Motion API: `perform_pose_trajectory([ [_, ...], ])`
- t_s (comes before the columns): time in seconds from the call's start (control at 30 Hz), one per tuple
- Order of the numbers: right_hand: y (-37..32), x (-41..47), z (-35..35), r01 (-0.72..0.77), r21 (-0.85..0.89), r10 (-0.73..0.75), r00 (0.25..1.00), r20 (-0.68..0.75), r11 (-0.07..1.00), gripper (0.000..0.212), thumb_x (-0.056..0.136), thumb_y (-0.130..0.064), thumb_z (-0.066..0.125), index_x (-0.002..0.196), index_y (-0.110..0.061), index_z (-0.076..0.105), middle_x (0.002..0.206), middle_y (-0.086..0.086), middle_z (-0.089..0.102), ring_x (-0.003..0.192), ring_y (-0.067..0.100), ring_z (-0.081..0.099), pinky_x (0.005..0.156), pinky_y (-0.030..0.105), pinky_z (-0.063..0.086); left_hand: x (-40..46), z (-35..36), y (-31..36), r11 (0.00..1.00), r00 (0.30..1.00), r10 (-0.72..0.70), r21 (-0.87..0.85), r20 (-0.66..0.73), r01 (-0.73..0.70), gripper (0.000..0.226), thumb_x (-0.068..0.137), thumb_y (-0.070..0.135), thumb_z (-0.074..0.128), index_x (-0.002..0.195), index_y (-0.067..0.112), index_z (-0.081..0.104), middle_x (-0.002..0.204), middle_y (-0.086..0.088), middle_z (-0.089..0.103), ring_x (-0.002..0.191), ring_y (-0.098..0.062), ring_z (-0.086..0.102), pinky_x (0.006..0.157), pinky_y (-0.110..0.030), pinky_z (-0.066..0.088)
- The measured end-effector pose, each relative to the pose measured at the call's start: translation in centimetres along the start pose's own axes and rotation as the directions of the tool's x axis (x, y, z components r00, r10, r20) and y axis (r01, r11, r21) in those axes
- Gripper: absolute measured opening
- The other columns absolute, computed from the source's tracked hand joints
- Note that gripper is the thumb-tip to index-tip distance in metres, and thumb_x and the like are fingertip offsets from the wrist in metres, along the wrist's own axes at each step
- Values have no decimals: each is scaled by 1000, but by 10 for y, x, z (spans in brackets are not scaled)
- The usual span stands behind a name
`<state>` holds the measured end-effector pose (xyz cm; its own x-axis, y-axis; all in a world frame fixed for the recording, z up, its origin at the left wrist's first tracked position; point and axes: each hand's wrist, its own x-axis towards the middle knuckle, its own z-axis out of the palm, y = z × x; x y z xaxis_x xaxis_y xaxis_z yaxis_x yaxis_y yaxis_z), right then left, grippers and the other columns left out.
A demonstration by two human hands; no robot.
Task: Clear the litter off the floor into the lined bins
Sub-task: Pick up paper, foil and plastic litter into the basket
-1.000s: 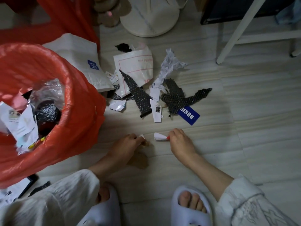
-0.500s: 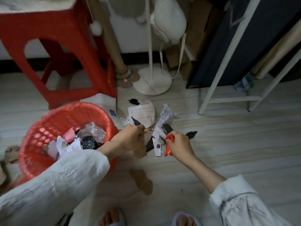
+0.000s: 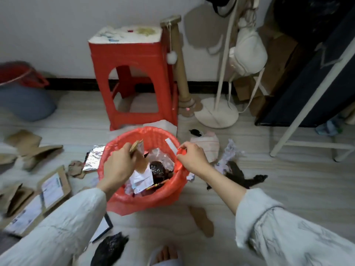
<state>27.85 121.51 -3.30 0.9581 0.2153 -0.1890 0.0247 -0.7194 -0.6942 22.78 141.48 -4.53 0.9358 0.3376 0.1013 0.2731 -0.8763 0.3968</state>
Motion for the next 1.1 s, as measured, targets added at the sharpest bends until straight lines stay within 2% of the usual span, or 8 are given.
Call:
perform_pose_trajectory([
  [0.1,-9,12,34,-37,21,36,998,42,999,27,85,-15,53,111,-18,61,117,8,63,105,29,59,89,33,48,-2,15,-27,999,1000,-16,28,-4,16,10,89,19,49,97,13,47,99,-16,61,91,-37,57,73,-46,47],
  [0.23,-16,23,59,-29,17,28,995,100,999,29,89,-21,53,117,-13,57,120,10,61,109,28,57,90,35,46,-9,33,-35,999,975,-19,-33,222,27,50,89,22,53,134,12,35,131,-16,46,118,-33,47,93,-45,43],
  [0.37,-20,23,62,-32,61,22,986,168,998,43,90,-25,57,129,-8,47,129,11,54,117,26,51,88,30,41,-12,36,-37,992,937,-4,-119,349,49,71,88,21,59,145,8,19,148,-18,23,136,-32,27,112,-39,26],
  [0.53,-15,8,49,-15,62,5,986,164,998,44,90,-23,58,130,-8,47,128,9,55,111,23,54,87,33,46,-15,21,-15,980,975,97,-190,200,-58,53,89,7,50,139,9,34,144,-12,30,134,-25,32,109,-32,28],
  [0.67,-7,-14,15,4,46,-9,993,116,999,34,90,-20,55,123,-12,55,124,7,58,116,23,53,96,37,46,-21,13,23,944,966,250,-235,62,-230,38,91,6,50,129,10,47,130,-9,44,118,-24,47,93,-28,39],
  [0.77,10,-24,-15,25,-58,-16,988,155,998,29,91,-20,53,118,-12,59,121,8,62,113,24,55,94,35,47,-34,23,59,903,930,364,-266,52,-338,36,88,3,49,123,12,51,119,-7,49,107,-23,52,87,-38,46],
  [0.93,73,-27,-46,-43,-178,84,970,226,983,25,92,-24,53,113,-14,62,114,8,65,104,23,60,90,34,49,-59,76,101,862,854,484,-268,188,-430,39,87,5,49,125,14,49,115,-7,50,103,-26,52,79,-42,47],
  [1.1,182,-30,-30,-164,-339,269,919,289,926,36,92,-26,51,126,-15,55,126,12,60,115,28,55,93,31,44,-74,151,103,893,698,424,-136,577,-430,44,87,10,46,130,15,44,124,-7,46,113,-25,50,90,-39,45],
])
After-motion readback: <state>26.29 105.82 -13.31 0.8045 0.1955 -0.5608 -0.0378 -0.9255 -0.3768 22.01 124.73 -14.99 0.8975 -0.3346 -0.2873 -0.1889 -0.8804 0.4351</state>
